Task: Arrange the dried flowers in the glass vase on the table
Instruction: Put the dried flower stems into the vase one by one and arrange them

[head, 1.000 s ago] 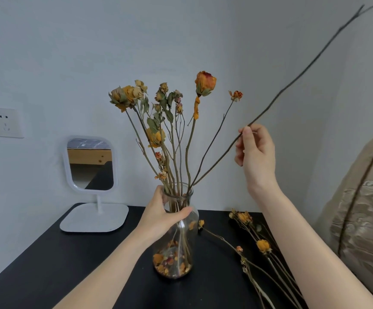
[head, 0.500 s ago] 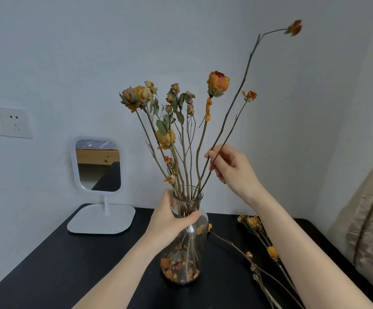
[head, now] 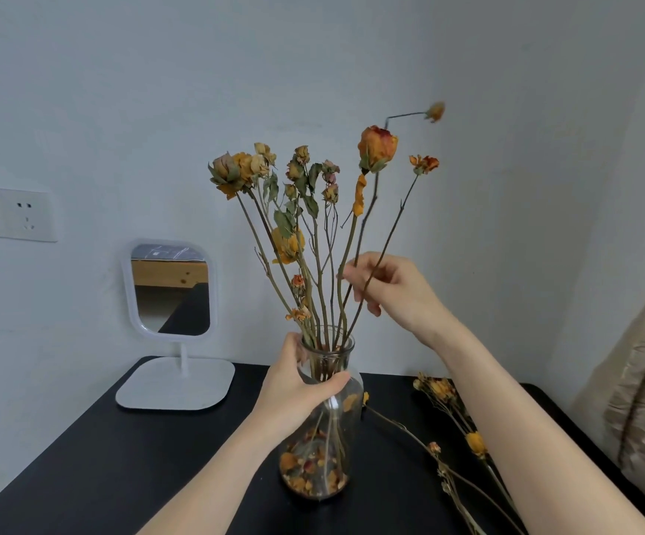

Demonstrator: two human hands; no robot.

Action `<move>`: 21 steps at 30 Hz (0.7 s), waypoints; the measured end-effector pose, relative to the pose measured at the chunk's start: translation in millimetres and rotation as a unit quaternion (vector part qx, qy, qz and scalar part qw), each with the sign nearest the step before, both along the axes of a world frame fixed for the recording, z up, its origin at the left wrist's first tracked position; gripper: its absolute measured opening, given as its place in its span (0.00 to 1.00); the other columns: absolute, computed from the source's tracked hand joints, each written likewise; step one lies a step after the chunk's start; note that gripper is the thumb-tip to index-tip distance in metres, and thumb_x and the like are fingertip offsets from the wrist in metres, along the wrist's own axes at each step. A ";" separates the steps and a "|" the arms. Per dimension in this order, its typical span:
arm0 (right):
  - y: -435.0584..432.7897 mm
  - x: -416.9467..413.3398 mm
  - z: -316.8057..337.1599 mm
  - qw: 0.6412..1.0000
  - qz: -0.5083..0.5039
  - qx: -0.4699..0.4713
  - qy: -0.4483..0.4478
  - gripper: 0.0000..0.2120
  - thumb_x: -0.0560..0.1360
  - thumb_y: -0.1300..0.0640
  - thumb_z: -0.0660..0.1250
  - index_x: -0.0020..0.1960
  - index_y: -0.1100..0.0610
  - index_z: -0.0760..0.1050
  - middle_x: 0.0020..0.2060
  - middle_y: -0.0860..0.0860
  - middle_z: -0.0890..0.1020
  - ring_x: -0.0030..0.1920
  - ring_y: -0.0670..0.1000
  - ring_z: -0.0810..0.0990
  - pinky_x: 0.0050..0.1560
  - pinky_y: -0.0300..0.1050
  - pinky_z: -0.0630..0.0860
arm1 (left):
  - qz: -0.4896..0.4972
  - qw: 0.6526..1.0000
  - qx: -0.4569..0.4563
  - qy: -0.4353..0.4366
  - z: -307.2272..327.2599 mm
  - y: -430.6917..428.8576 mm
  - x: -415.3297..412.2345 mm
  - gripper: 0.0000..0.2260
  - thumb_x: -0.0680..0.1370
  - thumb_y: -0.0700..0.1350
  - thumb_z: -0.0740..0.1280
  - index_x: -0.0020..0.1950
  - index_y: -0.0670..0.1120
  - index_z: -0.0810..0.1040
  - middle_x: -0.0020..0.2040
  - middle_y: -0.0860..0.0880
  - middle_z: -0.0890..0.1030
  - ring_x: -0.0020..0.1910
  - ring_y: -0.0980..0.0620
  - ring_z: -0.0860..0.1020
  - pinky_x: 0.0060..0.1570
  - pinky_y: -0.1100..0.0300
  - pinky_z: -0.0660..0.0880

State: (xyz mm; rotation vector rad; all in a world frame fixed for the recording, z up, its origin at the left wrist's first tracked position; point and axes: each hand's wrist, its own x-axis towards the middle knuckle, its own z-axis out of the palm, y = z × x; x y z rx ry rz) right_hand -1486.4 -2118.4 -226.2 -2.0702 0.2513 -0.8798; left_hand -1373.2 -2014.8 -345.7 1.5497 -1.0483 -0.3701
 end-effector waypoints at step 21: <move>-1.9 -2.5 -32.7 0.993 -0.078 -0.027 0.087 0.07 0.77 0.54 0.63 0.42 0.51 0.78 0.32 0.47 0.77 0.26 0.40 0.71 0.27 0.29 0.69 | 0.016 1.000 0.022 -0.011 1.4 -1.8 1.1 0.25 0.67 0.55 0.75 0.55 0.63 0.64 0.60 0.58 0.72 0.61 0.57 0.70 0.57 0.62 0.68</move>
